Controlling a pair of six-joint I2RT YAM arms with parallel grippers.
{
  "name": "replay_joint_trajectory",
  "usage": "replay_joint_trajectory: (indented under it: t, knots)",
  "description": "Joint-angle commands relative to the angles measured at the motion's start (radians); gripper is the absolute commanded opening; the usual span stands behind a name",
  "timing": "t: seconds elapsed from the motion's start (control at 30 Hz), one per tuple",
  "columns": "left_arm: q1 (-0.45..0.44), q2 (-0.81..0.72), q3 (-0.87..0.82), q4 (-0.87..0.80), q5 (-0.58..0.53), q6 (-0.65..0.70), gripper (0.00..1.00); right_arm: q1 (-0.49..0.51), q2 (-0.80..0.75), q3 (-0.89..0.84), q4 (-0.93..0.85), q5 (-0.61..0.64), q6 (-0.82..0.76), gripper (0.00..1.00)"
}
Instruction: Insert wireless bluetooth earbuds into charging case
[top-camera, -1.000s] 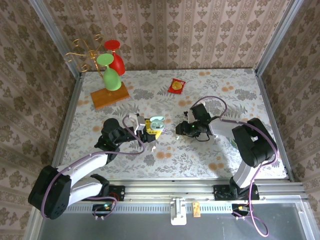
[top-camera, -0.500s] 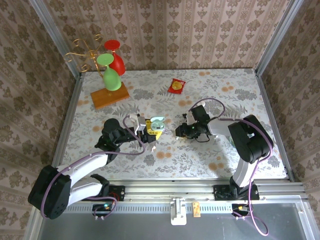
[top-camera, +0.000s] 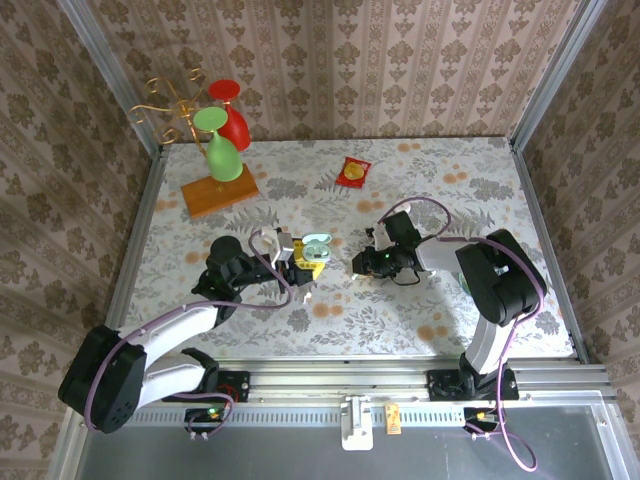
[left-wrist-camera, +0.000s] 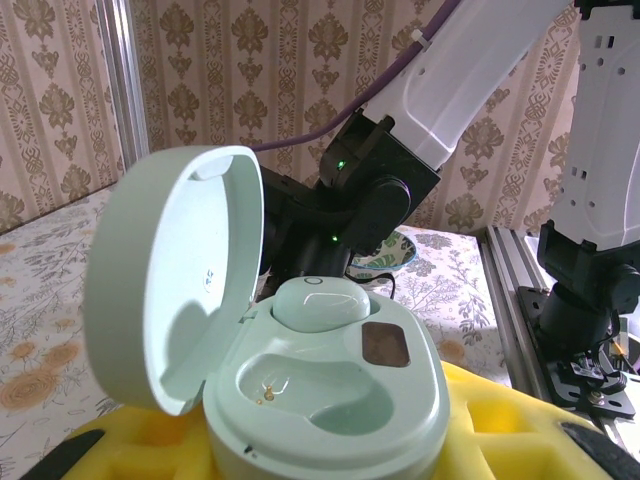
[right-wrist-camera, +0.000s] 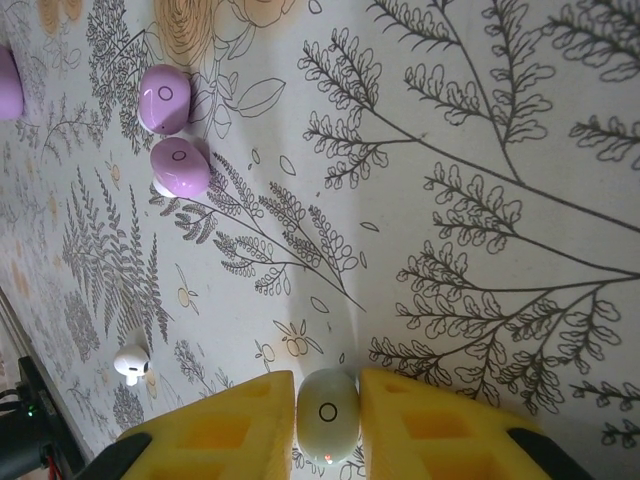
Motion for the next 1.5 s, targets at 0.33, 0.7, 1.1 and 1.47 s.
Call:
replay_joint_trajectory:
  t: [0.33,0.7,1.1,1.47]
  knots:
    - [-0.006,0.005,0.005,0.022,-0.001,0.025,0.26,0.021,-0.018,-0.007,-0.054,0.030,-0.030,0.18]
    - [-0.005,0.032,-0.008,0.056,-0.087,0.047,0.25,0.049,-0.328,0.029,-0.241,0.175,-0.052,0.18]
    - [0.012,0.043,-0.039,0.046,-0.202,0.130,0.25,0.178,-0.519,0.268,-0.434,0.266,-0.102,0.18]
    - [0.015,0.044,-0.040,0.010,-0.256,0.175,0.25,0.304,-0.404,0.460,-0.422,0.289,-0.132,0.18]
